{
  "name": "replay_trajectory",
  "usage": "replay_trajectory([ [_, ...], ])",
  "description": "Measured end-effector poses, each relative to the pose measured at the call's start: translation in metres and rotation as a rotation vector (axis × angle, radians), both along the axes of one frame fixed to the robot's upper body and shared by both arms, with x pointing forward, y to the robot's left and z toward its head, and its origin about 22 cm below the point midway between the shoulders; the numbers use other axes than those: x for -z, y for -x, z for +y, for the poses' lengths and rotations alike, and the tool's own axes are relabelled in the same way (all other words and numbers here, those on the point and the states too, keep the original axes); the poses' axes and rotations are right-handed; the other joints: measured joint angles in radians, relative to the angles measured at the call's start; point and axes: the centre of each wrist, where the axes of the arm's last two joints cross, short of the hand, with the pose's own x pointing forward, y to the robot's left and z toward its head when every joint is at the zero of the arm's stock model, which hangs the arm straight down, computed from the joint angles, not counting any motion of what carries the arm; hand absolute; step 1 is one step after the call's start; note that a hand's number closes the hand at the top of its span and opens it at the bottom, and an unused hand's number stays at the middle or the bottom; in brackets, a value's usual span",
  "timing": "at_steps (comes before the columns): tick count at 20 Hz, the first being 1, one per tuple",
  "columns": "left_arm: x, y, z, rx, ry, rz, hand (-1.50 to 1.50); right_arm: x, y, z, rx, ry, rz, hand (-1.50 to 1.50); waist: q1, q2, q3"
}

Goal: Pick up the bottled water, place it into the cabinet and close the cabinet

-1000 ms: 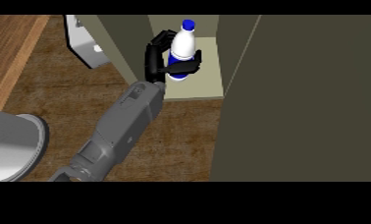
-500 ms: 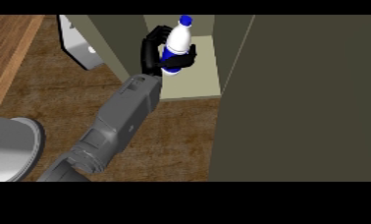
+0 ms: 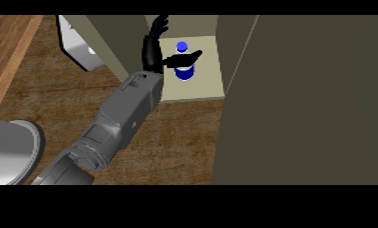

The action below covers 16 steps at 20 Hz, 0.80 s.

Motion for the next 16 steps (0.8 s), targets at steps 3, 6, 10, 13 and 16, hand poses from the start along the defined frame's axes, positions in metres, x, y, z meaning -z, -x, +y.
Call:
replay_trajectory([
  [3,-0.007,-0.005,0.005,0.002,0.017,-0.007,-1.5,0.0,-0.001,0.0,-0.005,0.0,-0.005,-1.5,-0.003,0.003,0.0],
  [6,-0.004,-0.004,0.005,0.006,0.043,-0.015,-1.5,0.002,0.0,0.001,-0.009,-0.012,-0.002,-1.5,-0.004,0.003,0.0],
  [10,-0.009,-0.006,0.001,0.028,0.03,-0.028,-1.5,0.0,-0.002,-0.002,-0.005,-0.002,-0.006,-1.5,-0.004,0.003,0.0],
  [13,-0.011,-0.007,-0.002,0.059,0.034,-0.037,-1.5,0.0,-0.002,0.0,-0.008,-0.012,-0.007,-1.5,-0.007,0.003,0.0],
  [16,-0.017,-0.008,-0.005,0.113,0.074,-0.069,-1.5,0.001,-0.002,-0.001,-0.004,-0.01,-0.003,-1.5,-0.004,0.001,0.0],
])
